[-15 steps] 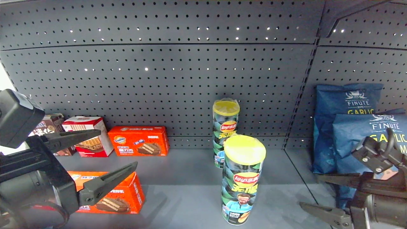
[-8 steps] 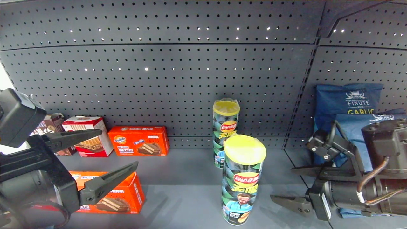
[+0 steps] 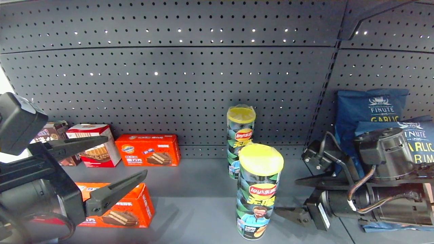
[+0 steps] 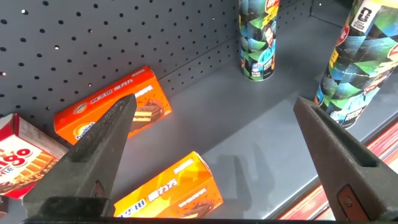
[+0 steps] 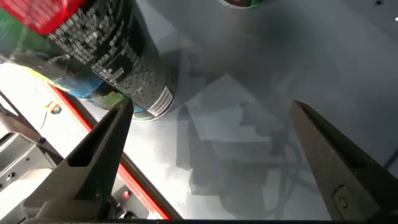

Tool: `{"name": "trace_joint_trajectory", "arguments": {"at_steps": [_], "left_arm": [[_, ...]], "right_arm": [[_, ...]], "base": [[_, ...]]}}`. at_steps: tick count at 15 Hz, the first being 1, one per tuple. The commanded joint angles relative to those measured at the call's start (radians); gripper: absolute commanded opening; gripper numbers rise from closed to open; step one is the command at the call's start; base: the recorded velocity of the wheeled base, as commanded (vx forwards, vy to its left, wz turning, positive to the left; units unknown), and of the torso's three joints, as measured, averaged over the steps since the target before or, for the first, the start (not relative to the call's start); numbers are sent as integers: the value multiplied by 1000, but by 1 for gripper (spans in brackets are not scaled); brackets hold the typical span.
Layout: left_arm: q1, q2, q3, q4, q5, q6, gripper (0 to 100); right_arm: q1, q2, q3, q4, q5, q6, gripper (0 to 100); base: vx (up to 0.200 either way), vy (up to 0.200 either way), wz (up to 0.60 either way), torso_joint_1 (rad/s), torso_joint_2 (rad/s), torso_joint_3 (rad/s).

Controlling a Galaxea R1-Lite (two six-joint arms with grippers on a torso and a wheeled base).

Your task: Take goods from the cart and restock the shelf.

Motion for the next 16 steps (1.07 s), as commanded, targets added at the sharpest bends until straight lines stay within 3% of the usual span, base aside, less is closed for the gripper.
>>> {"name": "trace_joint_trajectory", "arguments": {"at_steps": [1, 16], "left_arm": [[1, 7, 0, 0, -3, 0, 100], [10, 10, 1, -14, -18, -2, 100]], "right_arm": [[9, 17, -4, 0, 0, 0, 100], [29, 8, -4, -1, -12, 10, 100]], "base": [[0, 0, 0, 0, 0, 0], [0, 0, 0, 0, 0, 0]]}}
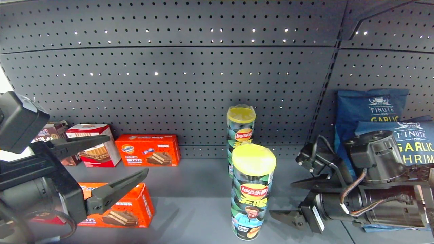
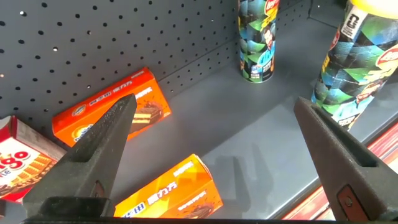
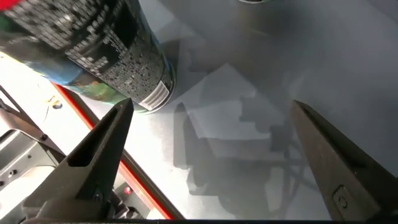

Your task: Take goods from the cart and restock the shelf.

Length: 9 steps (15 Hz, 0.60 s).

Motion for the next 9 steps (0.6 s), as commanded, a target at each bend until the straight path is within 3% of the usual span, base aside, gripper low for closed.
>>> {"name": "trace_joint_trajectory", "arguments": {"at_steps": [1, 9], "left_arm": [[0, 3, 0, 0, 0, 0, 100], [2, 3, 0, 0, 0, 0, 100]], "right_arm": [[5, -11, -4, 0, 0, 2, 100], [14, 32, -30, 0, 0, 0, 100]], "base": [[0, 0, 0, 0, 0, 0], [0, 0, 0, 0, 0, 0]]}}
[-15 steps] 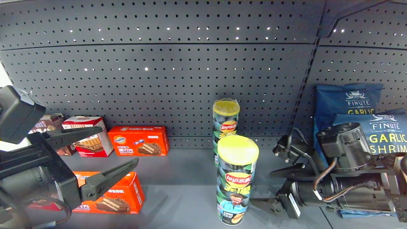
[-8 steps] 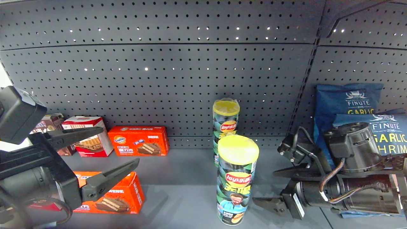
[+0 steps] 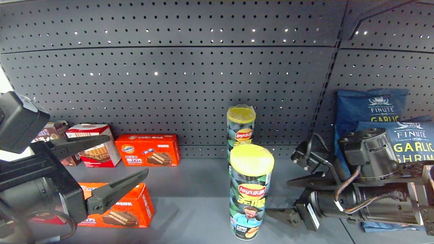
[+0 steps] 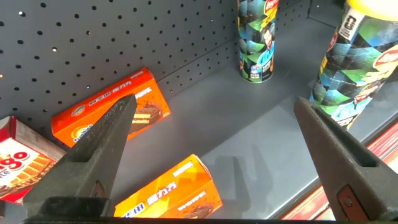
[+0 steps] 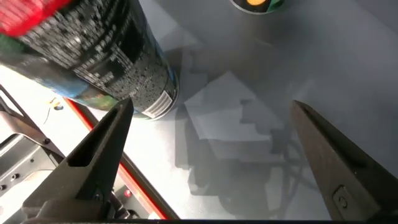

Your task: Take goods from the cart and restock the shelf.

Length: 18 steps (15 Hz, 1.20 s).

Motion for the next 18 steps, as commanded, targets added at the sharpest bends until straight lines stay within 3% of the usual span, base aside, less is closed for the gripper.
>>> {"name": "trace_joint_trajectory", "arguments": {"at_steps": [1, 7, 10, 12, 13, 16, 18], "left_arm": [[0, 2, 0, 0, 0, 0, 100], [0, 0, 1, 0, 2, 0, 100], [2, -3, 11, -6, 0, -37, 100], [28, -12, 41, -42, -1, -52, 100], [65, -38, 75, -55, -1, -54, 100], [91, -129, 124, -51, 2, -57, 100], [126, -218, 150, -46, 3, -55, 100]], "right_arm": [[1, 12, -2, -1, 0, 0, 100], [-8, -48, 31, -1, 0, 3, 100], [-54, -200, 59, -1, -1, 61, 100], [-139, -353, 62, 3, -1, 89, 100], [-261, -505, 123, 6, -1, 87, 100], [-464, -800, 306, 12, -12, 86, 100], [-554, -1024, 462, 13, -142, 84, 100]], "base": [[0, 0, 0, 0, 0, 0], [0, 0, 0, 0, 0, 0], [0, 0, 0, 0, 0, 0], [0, 0, 0, 0, 0, 0], [0, 0, 0, 0, 0, 0], [0, 0, 0, 0, 0, 0], [0, 0, 0, 0, 0, 0]]}}
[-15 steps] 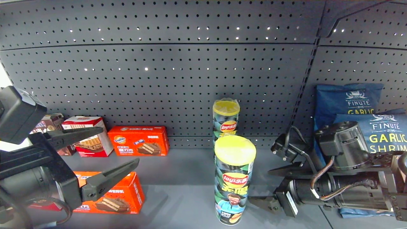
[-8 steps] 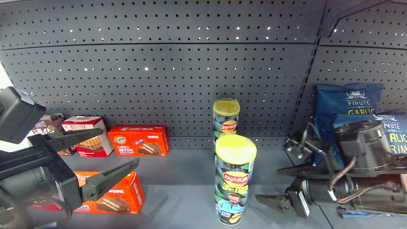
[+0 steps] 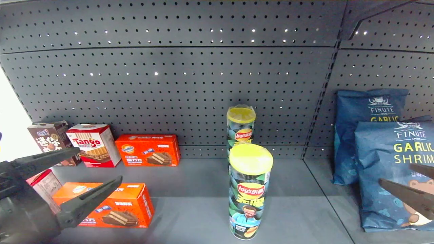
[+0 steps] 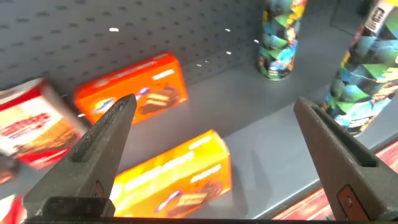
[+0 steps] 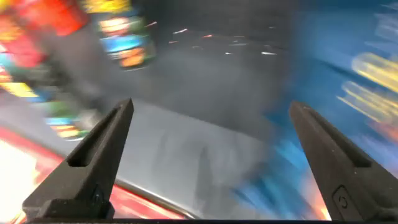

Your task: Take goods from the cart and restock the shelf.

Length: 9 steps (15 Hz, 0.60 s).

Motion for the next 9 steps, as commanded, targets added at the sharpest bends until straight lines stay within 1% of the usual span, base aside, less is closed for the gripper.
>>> {"name": "trace_joint_trajectory", "arguments": {"at_steps": [1, 2, 3, 5, 6, 7, 8, 9], "left_arm": [[27, -116, 19, 1, 13, 3, 100], [27, -145, 22, 3, 31, 2, 100], [27, -148, 22, 3, 33, 2, 100], [29, -288, 114, 7, 36, 5, 100], [30, -337, 139, 18, 42, 5, 100], [35, -378, 157, 36, 57, 5, 100], [35, -460, 199, 98, 77, 3, 100], [35, -530, 225, 161, 77, 3, 100]], "right_arm": [[-183, -422, 258, 14, -135, 1, 100], [-205, -503, 310, 39, -155, 1, 100], [-206, -510, 315, 40, -155, 1, 100], [-238, -793, 445, 135, -163, -3, 100], [-269, -855, 479, 131, -157, 1, 100], [-274, -855, 484, 121, -157, 11, 100], [-271, -855, 485, 106, -140, 17, 100], [-271, -855, 485, 108, -107, 18, 100]], "base": [[0, 0, 0, 0, 0, 0], [0, 0, 0, 0, 0, 0], [0, 0, 0, 0, 0, 0], [0, 0, 0, 0, 0, 0], [0, 0, 0, 0, 0, 0], [0, 0, 0, 0, 0, 0], [0, 0, 0, 0, 0, 0], [0, 0, 0, 0, 0, 0]]}}
